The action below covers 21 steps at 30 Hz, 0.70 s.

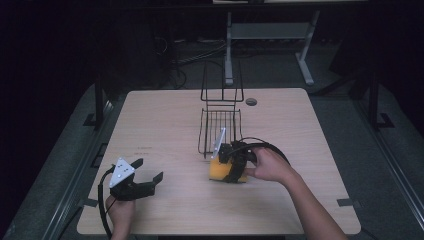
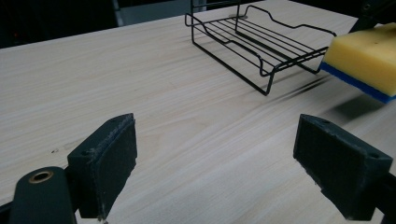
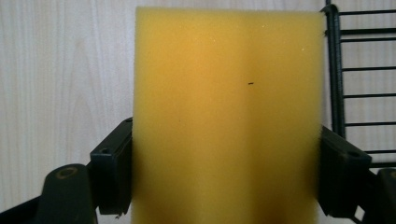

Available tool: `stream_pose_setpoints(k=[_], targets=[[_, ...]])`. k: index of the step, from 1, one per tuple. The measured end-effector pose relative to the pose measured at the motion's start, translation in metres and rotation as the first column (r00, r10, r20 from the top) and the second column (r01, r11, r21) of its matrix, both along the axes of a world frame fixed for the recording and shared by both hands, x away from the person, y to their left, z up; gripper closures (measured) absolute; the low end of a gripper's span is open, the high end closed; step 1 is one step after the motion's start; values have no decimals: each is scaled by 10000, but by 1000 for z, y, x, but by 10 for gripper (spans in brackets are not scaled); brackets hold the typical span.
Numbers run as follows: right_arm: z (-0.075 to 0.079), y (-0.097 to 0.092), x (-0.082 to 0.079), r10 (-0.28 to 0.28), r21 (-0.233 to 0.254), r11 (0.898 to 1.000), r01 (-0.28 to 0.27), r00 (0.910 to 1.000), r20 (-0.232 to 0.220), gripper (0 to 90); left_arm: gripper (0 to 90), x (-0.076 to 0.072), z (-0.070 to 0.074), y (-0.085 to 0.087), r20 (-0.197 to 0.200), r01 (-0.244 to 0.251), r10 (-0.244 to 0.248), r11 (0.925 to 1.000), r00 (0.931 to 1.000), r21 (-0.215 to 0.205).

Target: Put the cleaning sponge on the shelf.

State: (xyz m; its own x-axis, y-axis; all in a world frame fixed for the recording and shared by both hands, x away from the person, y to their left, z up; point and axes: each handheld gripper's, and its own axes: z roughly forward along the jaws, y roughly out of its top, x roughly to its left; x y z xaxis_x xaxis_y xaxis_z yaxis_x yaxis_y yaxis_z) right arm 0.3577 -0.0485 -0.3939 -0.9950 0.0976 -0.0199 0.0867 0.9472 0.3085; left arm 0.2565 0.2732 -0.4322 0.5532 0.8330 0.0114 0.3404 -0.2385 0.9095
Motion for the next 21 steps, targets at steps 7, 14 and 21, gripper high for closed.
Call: stream_pose_setpoints(k=[7, 14, 21], targets=[[4, 1, 10, 26, 50, 10000, -26, 10000, -30, 217, 128, 1, -1, -1, -34, 34, -34, 10000, 10000, -9], [5, 5, 20, 82, -8, 10000, -82, 10000, -42, 217, 128, 1, -1, -3, -48, 103, -103, 9999, 9999, 25], [9, 10, 31, 136, 42, 9999, -136, 9999, -38, 217, 128, 1, -1, -2, -52, 80, -80, 10000, 10000, 28]])
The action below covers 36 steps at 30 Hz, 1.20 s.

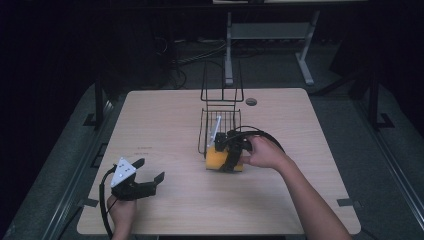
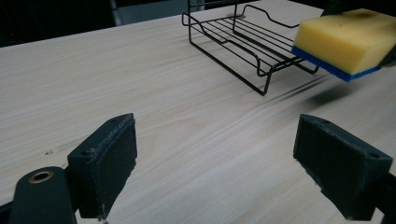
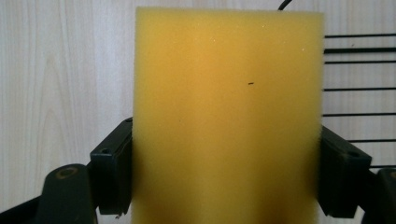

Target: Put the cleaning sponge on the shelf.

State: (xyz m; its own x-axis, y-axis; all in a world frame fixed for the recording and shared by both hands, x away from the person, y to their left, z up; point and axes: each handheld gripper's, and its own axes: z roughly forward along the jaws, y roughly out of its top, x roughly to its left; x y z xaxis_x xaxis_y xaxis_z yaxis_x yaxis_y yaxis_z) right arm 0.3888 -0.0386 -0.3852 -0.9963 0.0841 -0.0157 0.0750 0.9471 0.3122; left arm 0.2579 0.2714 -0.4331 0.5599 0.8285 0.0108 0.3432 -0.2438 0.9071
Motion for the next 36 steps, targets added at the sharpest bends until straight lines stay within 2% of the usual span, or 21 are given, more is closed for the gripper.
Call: stream_pose_setpoints(k=[1, 8, 10, 13, 19, 27, 30, 36], targets=[[0, 0, 2, 8, 92, 10000, -7, 10000, -51, 217, 128, 0, 0, 1, -6, -16, 16, 10000, 10000, -10], [0, 5, 14, -20, -65, 10000, 20, 10000, 3, 216, 128, 0, 0, 1, 11, -54, 54, 10000, 10000, -71], [-1, 5, 18, -56, 120, 9999, 58, 9998, -198, 217, 128, 0, 0, 1, -34, -16, 16, 10000, 10000, -29], [-2, 6, 23, -19, -136, 9999, 19, 10000, 34, 217, 128, 0, 0, 0, 9, -13, 13, 10000, 10000, -55], [1, 6, 34, -108, 265, 9996, 111, 9999, -126, 217, 128, 0, 0, 1, 6, -23, 23, 10000, 10000, -57], [1, 8, 47, -178, -102, 9998, 178, 9998, -42, 217, 128, 0, 0, 2, 5, -57, 57, 9999, 10000, -102], [1, 7, 52, -287, 174, 9994, 290, 9995, -159, 217, 128, 0, 0, 3, 7, -61, 61, 9999, 10000, -111], [-4, 2, 61, -401, 171, 9990, 405, 9989, -244, 217, 128, 0, 0, 3, 19, -82, 83, 9999, 10000, -141]])
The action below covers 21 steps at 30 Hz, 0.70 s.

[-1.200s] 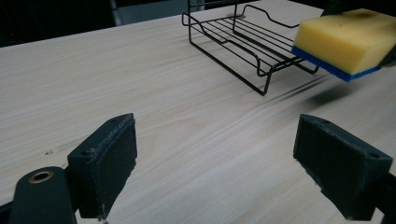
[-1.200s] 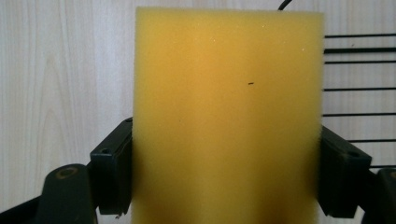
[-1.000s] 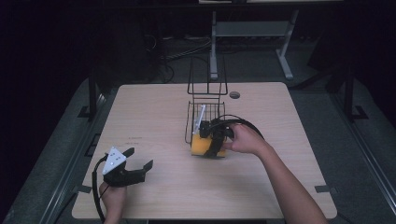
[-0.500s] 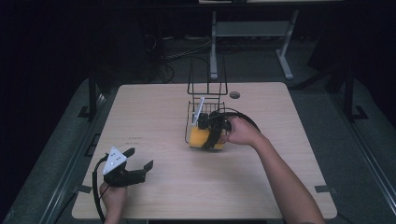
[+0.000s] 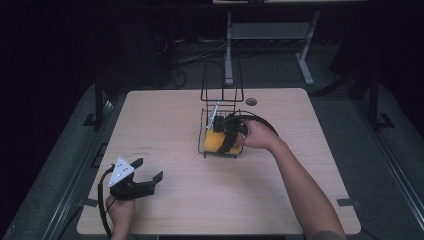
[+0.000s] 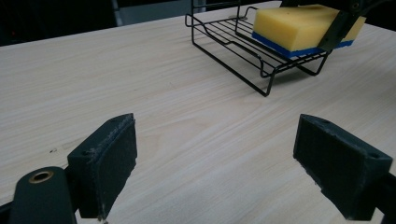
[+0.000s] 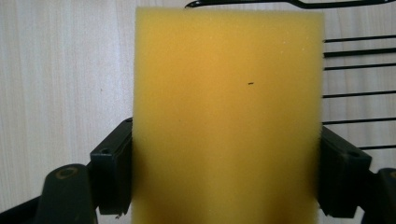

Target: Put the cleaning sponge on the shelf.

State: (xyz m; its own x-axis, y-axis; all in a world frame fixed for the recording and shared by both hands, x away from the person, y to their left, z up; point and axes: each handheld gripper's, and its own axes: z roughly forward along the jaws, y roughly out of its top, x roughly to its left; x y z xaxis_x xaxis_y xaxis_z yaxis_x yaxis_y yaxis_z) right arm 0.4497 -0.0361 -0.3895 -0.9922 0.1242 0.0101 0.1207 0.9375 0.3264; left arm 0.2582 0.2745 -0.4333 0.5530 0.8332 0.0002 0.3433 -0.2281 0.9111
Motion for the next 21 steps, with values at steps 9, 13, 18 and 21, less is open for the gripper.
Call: stream_pose_setpoints(k=[9, 13, 18, 21], targets=[[1, 6, 8, 62, -311, 9995, -58, 9999, 111, 217, 128, 0, 0, 1, 10, -31, 31, 10000, 10000, -20], [1, 9, 15, 81, -565, 9984, -73, 9999, 140, 217, 128, -1, 0, 2, -6, -47, 47, 10000, 10000, -49], [7, 12, 25, 136, -469, 9988, -131, 9999, 96, 217, 128, -2, 1, 3, 35, -69, 70, 9999, 10000, -91], [5, 13, 29, 115, -429, 9990, -113, 9999, 43, 217, 128, -2, 1, 4, 42, -102, 103, 9999, 9999, -128]])
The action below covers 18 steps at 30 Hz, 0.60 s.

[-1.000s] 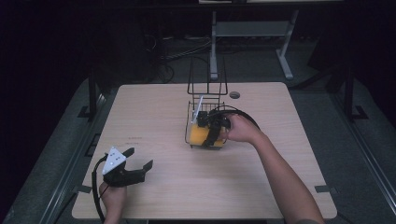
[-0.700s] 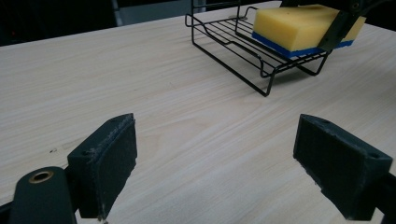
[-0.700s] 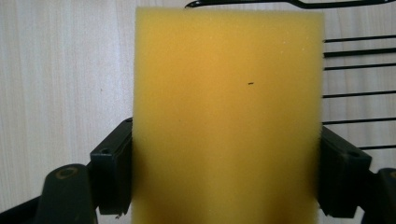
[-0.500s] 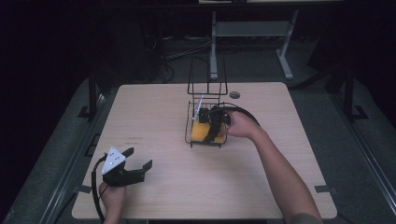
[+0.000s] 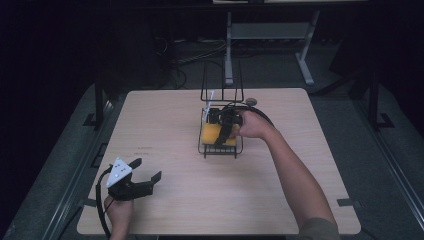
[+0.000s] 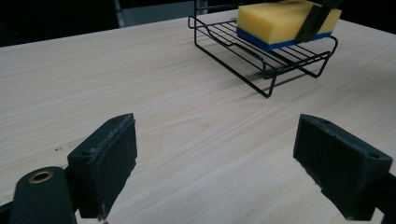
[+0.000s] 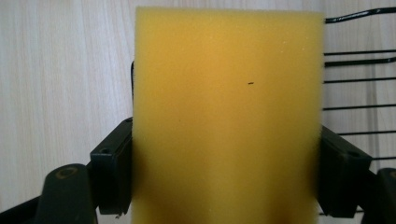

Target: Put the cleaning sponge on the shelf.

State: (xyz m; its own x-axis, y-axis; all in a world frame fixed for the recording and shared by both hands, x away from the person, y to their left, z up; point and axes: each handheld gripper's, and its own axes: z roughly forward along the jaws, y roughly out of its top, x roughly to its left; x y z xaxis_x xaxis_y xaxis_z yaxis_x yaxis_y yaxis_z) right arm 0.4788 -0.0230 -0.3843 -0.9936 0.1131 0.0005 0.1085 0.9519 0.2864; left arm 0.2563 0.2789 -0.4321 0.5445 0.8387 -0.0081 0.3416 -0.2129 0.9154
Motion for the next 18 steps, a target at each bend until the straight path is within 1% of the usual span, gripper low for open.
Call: stream_pose_setpoints(k=[1, 5, 6, 7, 10, 12, 15, 18], targets=[[-1, 0, 2, 2, 79, 10000, -2, 10000, -43, 217, 128, 0, 0, 0, 3, 0, 0, 10000, 10000, 5], [-7, 0, 5, -60, 24, 10000, 60, 10000, -61, 216, 128, 0, 0, 1, -9, 0, 0, 10000, 10000, 21], [-7, 0, 4, -178, -16, 9998, 178, 9998, -127, 216, 128, 0, 0, 0, 10, -5, 5, 10000, 10000, 16], [-8, 0, 6, -71, 125, 9999, 73, 9999, -120, 216, 128, 0, 0, 0, 6, -6, 6, 10000, 10000, 18], [-11, 1, 7, -37, 125, 9999, 39, 9999, -129, 215, 128, 0, 0, 1, -6, 3, -3, 10000, 10000, 33], [-13, 1, 6, -101, 11, 9999, 102, 9998, -195, 215, 128, 0, 0, 1, 2, 8, -8, 10000, 10000, 44], [-15, 1, 8, -45, 134, 9999, 47, 9999, -153, 214, 128, 0, 0, 1, 5, 6, -6, 10000, 10000, 42], [-17, 2, 8, -3, 87, 10000, 5, 9999, -171, 214, 128, 0, 0, 1, -5, -13, 13, 10000, 10000, 25]])
